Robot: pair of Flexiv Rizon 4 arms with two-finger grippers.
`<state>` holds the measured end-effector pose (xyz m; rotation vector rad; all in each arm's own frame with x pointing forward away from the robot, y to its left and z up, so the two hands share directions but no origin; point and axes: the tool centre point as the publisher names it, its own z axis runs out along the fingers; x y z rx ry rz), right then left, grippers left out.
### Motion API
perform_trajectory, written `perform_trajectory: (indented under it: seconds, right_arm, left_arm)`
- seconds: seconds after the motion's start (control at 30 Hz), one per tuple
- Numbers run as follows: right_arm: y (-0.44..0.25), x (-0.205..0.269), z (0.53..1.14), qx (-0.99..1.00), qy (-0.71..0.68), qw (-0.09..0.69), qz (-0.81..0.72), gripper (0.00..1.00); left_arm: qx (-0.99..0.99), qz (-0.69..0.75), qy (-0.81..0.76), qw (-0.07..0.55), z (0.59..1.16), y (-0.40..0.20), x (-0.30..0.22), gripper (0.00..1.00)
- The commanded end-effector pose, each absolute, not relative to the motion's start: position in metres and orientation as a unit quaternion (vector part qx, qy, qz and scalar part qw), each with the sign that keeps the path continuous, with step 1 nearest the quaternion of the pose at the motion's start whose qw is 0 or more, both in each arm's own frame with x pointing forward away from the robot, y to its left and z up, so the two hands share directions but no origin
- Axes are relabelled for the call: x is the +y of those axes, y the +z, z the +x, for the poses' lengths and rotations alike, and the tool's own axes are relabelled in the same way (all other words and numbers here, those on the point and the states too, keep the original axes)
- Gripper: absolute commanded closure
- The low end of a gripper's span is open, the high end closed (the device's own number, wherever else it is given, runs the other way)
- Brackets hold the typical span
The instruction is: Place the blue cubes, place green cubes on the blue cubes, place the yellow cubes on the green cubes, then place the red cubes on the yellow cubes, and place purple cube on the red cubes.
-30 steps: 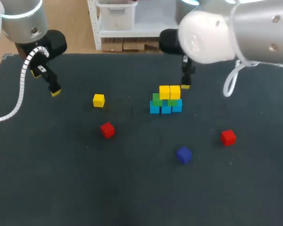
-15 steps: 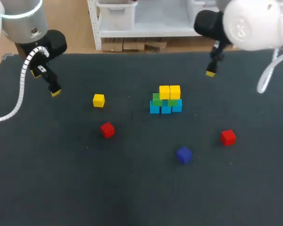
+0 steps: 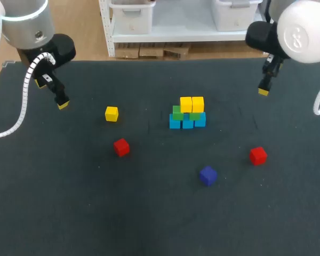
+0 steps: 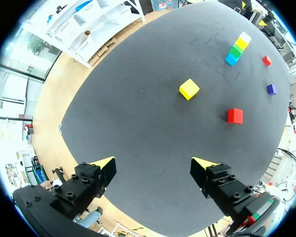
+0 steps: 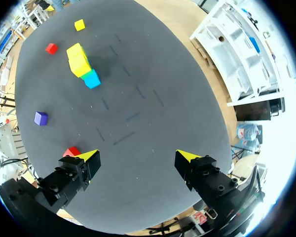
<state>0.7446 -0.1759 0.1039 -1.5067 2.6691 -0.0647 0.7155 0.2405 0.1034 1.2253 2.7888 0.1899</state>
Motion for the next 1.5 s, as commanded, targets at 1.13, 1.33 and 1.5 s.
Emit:
perform_trajectory:
  seconds: [1.13, 1.33, 1.5]
  right_arm:
    - [0.084, -0.237, 0.72, 0.899, -0.02, 0.027, -0.437, 0.0]
    - [0.084, -0.237, 0.72, 0.899, -0.02, 0.027, -0.437, 0.0]
    - [0.084, -0.237, 0.72, 0.899, -0.02, 0.027, -0.437, 0.0]
  left_arm:
    - [0.913, 0.401, 0.063, 0.044, 0.716, 0.104, 0.24, 0.0]
    - [0.913, 0.401, 0.063, 0.044, 0.716, 0.104, 0.24, 0.0]
    - [0.913, 0.401, 0.063, 0.044, 0.716, 0.104, 0.24, 0.0]
